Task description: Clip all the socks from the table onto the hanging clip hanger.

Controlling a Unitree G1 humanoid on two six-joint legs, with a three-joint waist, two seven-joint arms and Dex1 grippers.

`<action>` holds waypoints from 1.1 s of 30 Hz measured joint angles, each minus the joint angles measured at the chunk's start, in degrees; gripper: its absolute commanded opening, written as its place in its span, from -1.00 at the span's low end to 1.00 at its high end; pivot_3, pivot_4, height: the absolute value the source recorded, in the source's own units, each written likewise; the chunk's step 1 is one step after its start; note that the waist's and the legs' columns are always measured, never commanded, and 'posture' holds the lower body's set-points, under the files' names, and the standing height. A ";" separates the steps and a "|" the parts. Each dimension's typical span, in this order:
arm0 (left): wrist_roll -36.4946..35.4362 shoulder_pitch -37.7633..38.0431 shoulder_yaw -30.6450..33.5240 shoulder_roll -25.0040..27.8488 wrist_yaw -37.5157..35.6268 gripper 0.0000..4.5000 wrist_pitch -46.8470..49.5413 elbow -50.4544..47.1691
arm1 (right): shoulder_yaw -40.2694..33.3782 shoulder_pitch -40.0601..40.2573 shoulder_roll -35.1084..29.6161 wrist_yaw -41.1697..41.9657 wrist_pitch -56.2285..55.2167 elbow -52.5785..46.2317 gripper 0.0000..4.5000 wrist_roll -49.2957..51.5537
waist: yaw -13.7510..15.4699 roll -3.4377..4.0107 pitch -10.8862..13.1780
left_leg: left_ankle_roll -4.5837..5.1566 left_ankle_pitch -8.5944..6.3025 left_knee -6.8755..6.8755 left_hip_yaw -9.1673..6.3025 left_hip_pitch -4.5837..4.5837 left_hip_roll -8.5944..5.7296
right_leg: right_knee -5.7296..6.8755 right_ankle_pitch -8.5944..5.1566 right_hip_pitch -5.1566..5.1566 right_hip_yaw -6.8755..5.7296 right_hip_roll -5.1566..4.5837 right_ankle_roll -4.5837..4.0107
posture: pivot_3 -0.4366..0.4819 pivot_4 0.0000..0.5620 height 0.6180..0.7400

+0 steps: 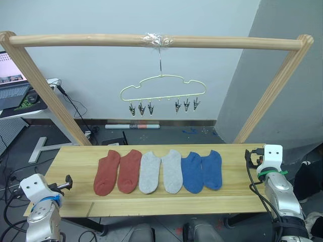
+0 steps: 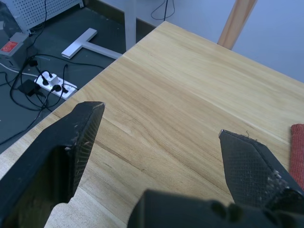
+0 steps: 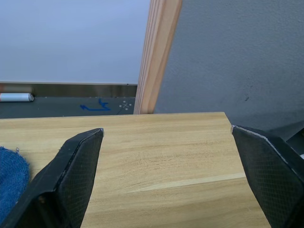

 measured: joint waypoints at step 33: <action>-5.05 4.42 -0.16 0.26 -8.69 0.98 5.11 -23.06 | 5.02 -2.18 -2.23 8.62 -0.60 -2.12 1.00 0.06 | 0.04 0.10 0.93 | 0.00 0.00 -0.02 -0.03 -0.34 0.02 | -0.06 -0.02 -0.13 -0.03 -0.02 -0.02 | 0.16 -0.55 1.00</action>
